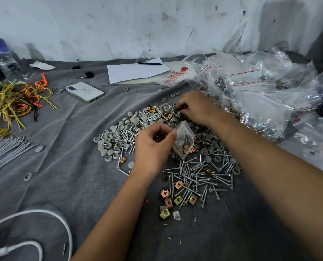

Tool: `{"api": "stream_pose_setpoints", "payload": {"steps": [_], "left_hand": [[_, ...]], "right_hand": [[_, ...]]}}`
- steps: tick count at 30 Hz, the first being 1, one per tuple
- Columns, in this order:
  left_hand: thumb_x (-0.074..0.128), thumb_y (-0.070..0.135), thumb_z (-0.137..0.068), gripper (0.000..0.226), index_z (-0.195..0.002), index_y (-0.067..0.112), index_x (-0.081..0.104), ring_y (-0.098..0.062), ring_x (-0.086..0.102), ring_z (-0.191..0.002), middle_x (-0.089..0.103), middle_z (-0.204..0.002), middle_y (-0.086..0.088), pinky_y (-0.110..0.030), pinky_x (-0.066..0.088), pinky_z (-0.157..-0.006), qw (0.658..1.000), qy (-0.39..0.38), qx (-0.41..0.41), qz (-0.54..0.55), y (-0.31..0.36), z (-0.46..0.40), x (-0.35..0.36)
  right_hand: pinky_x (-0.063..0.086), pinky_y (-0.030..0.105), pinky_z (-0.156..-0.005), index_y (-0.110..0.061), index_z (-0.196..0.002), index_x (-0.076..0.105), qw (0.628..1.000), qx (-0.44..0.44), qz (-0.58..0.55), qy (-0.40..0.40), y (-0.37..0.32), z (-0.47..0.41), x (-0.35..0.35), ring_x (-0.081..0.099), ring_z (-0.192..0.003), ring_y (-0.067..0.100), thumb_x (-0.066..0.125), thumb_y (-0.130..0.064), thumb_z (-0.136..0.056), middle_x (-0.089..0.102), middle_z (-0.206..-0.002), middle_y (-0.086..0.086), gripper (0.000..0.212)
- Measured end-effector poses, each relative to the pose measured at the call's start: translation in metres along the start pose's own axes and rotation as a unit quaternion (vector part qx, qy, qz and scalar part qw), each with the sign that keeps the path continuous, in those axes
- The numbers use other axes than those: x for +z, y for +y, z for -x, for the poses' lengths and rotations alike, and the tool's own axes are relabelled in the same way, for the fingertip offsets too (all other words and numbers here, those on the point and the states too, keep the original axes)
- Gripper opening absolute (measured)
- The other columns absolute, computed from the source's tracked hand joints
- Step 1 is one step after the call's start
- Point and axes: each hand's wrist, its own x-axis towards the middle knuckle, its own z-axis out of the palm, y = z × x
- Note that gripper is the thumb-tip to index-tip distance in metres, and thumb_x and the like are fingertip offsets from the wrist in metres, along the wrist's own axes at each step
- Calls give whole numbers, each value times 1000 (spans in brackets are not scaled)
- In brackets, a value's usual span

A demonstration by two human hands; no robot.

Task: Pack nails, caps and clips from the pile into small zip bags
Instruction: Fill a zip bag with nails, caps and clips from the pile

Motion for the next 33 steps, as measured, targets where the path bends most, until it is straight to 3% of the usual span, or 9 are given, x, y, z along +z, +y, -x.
{"api": "stream_pose_setpoints", "payload": {"steps": [4,8,11,14,21,25,29,31,33], "left_hand": [[71,4,-93,21,-76,17,71,-11,57,-55,66,-64,2,-28,49,-53,1000,0,-2,-4,-1,-1,0],[71,4,-94,20,-77,15,71,-12,58,-54,67,-64,-3,-29,49,-52,1000,1,-6,1,-1,-1,0],[71,3,-94,19,-78,14,71,-13,58,-55,69,-66,-6,-29,49,-52,1000,3,-7,1,-1,-1,1],[71,4,-94,16,-80,11,71,-14,59,-55,70,-70,-12,-29,50,-52,1000,2,1,0,-2,-1,1],[72,7,-94,17,-80,16,72,-13,59,-57,66,-65,2,-30,50,-55,999,-1,35,9,-5,-1,1],[71,7,-94,20,-78,19,71,-16,60,-58,66,-66,0,-31,50,-56,999,3,36,19,-4,-1,1],[71,6,-95,13,-82,7,70,-22,61,-61,67,-69,-7,-39,53,-59,998,23,30,55,-2,-1,1],[70,3,-94,11,-83,4,70,-23,62,-64,67,-71,-9,-43,55,-63,997,36,20,70,-1,-2,2],[69,2,-95,10,-85,2,70,-25,63,-67,68,-74,-13,-45,55,-67,996,47,11,82,-1,-2,3]], "right_hand": [[42,26,-90,-11,-112,77,999,-9,-27,32,3,10,-2,64,-95,15,73,-18,-93,75,-112,8,20],[48,25,-86,-10,-110,77,989,33,-112,87,3,30,-10,66,-88,12,72,-20,-95,76,-105,7,19],[56,19,-81,-16,-107,78,964,43,-215,148,-3,56,-21,69,-81,-1,77,-19,-91,77,-96,-5,17],[60,22,-76,-18,-97,80,934,-20,-317,162,-16,87,-34,74,-79,4,83,-15,-84,77,-85,-9,14],[58,26,-79,-25,-100,81,982,-128,-136,32,-34,108,-46,68,-81,0,88,-15,-79,74,-90,-11,25],[55,18,-77,-27,-99,80,981,-106,-151,52,-31,107,-50,68,-81,-1,85,-12,-82,74,-87,-13,23],[52,29,-64,-40,-83,73,977,-123,-172,-7,-41,110,-54,65,-68,6,73,-39,-92,68,-72,-20,9],[50,39,-58,-39,-79,72,985,-95,-127,-62,-45,112,-52,60,-61,10,65,-69,-84,66,-69,-11,32],[44,36,-56,-36,-84,73,993,-62,-55,-85,-45,112,-51,57,-66,7,64,-83,-69,61,-75,-10,50]]}}
